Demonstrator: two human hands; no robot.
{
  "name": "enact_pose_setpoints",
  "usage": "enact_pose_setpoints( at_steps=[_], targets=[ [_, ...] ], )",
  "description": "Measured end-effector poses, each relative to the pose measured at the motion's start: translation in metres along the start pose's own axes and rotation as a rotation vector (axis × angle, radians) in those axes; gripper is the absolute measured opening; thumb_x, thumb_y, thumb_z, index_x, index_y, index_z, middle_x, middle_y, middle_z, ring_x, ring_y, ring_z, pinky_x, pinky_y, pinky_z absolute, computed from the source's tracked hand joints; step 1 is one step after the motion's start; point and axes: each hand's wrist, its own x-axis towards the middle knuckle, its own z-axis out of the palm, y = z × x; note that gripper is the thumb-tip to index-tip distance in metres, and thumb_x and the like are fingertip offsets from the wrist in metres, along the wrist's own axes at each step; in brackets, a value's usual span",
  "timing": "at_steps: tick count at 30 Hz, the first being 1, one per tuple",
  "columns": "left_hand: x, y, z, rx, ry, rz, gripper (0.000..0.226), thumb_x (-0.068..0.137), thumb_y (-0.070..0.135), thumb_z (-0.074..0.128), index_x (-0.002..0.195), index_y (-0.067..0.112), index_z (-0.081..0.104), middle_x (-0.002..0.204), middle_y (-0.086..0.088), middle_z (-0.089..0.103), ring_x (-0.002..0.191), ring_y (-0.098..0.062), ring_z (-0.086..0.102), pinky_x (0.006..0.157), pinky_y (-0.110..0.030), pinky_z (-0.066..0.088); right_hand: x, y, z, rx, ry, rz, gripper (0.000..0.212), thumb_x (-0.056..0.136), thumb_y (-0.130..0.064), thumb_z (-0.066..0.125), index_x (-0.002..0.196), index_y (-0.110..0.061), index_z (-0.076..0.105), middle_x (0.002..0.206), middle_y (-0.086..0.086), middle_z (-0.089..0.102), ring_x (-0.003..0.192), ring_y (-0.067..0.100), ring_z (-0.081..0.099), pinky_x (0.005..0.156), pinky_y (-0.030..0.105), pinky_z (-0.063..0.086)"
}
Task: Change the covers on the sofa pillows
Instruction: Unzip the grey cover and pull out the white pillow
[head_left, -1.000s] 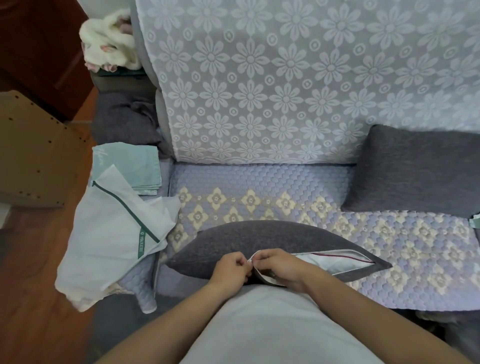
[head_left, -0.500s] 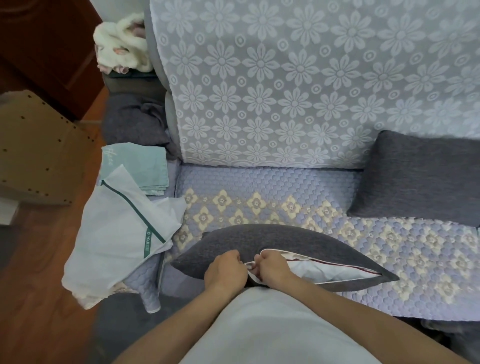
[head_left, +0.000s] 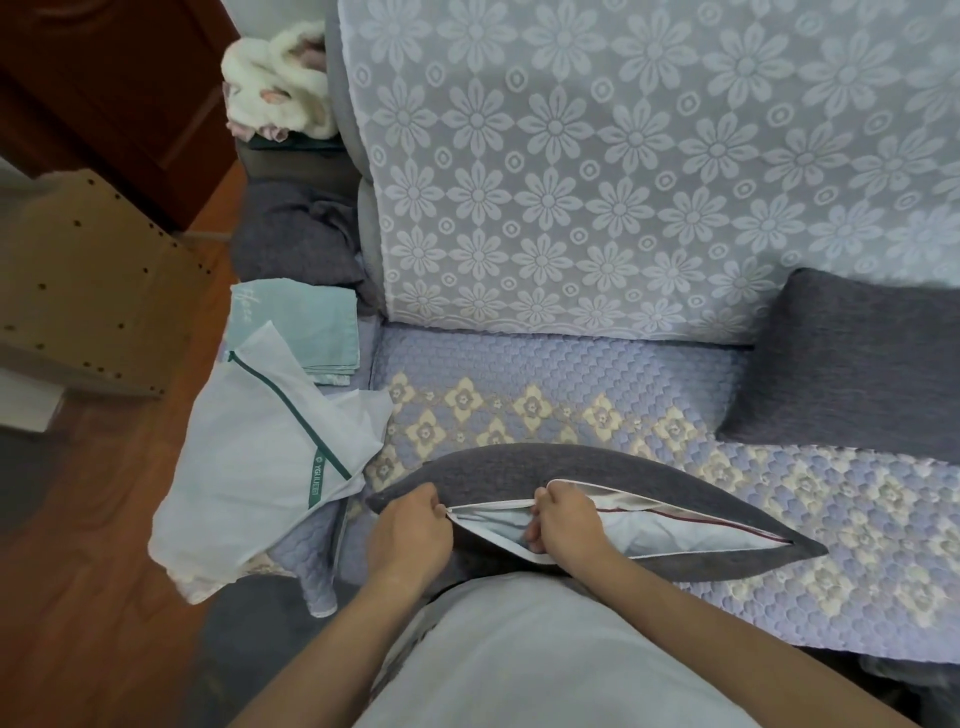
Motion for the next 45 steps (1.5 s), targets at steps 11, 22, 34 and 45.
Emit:
enact_pose_setpoints(
  at_steps=[11, 22, 34, 45],
  targets=[
    [0.018, -0.017, 0.006, -0.279, -0.074, 0.226, 0.024, 0.094, 0.016, 0.067, 0.072, 0.024, 0.062, 0.092, 0.007, 0.044, 0.095, -0.016, 0.045, 0.081, -0.026, 0.031, 0.010, -0.002, -0.001, -0.084, -0.176, -0.357, 0.037, 0.086, 0.004, 0.045, 0.094, -0.014, 0.076, 0.100, 0.000, 0.073, 0.091, 0.013, 0.064, 0.081, 0.026, 0.048],
    [0.009, -0.001, 0.011, -0.369, -0.142, 0.228, 0.029, 0.094, 0.014, 0.068, 0.068, 0.026, 0.060, 0.095, 0.009, 0.044, 0.090, -0.008, 0.048, 0.084, -0.020, 0.037, 0.026, -0.015, 0.016, -1.554, -0.218, -0.709, 0.035, 0.099, -0.026, 0.044, 0.132, -0.022, 0.056, 0.130, 0.010, 0.060, 0.119, 0.033, 0.056, 0.099, 0.051, 0.039],
    [0.006, -0.016, 0.010, -0.399, -0.154, 0.025, 0.030, 0.095, 0.017, 0.062, 0.066, 0.021, 0.056, 0.063, 0.008, 0.056, 0.062, -0.008, 0.050, 0.062, -0.030, 0.038, 0.004, -0.037, 0.036, -0.037, -0.552, -0.134, 0.014, 0.092, -0.023, 0.057, 0.087, -0.016, 0.068, 0.079, 0.000, 0.063, 0.074, 0.009, 0.054, 0.073, 0.030, 0.044],
    [0.006, -0.056, -0.012, -0.076, 0.021, -0.174, 0.022, 0.096, 0.020, 0.047, 0.074, 0.021, 0.048, 0.081, 0.000, 0.061, 0.077, -0.023, 0.057, 0.065, -0.032, 0.039, -0.013, -0.038, 0.055, 0.126, -0.394, 0.053, 0.043, 0.105, -0.025, 0.045, 0.084, 0.002, 0.071, 0.084, 0.011, 0.075, 0.074, 0.020, 0.066, 0.069, 0.027, 0.053]
  ],
)
